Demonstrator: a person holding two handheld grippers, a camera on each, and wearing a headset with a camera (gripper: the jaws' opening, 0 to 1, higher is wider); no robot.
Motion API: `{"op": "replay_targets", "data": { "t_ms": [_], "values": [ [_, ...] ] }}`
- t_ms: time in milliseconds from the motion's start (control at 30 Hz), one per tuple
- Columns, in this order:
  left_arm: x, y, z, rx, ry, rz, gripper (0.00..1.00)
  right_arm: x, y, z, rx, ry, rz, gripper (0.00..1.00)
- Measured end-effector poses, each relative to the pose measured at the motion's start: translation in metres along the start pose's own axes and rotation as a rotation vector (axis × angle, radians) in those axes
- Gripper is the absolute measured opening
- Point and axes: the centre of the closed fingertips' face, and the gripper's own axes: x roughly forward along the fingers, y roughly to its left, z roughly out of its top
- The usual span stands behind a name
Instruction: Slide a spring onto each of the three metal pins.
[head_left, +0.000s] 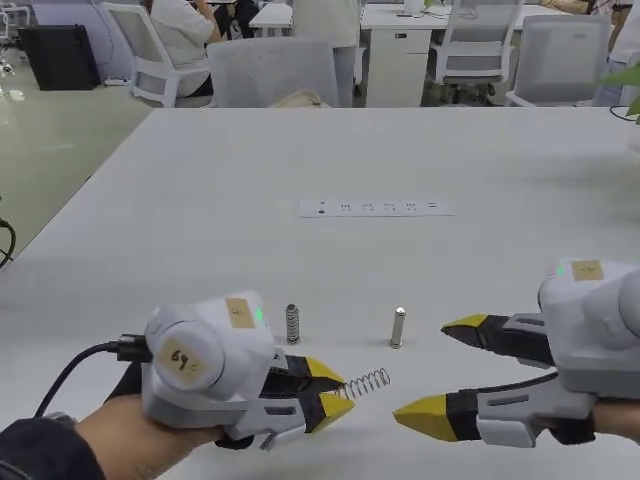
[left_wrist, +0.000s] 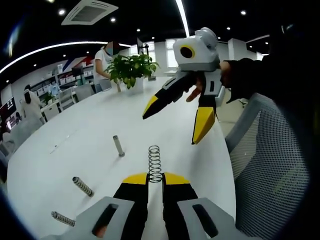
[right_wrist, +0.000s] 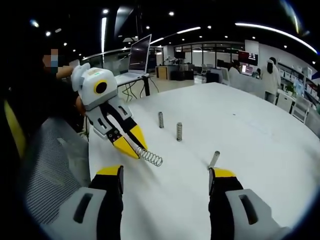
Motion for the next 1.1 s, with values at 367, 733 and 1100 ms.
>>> {"op": "replay_targets", "data": {
  "t_ms": [367, 733, 1100],
  "values": [
    [-0.004, -0.007, 0.005, 0.012, -0.021, -0.021, 0.02, 0.006, 0.012, 0.002, 0.016, 0.001, 0.066, 0.50],
    [-0.005, -0.013, 0.011, 0.023, -0.039, -0.043, 0.02, 0.011, 0.023, -0.001, 0.000, 0.020, 0.109, 0.37],
    [-0.006, -0.020, 0.017, 0.045, -0.052, -0.065, 0.02, 0.014, 0.032, -0.003, 0.005, 0.034, 0.156, 0.27]
  ]
}}
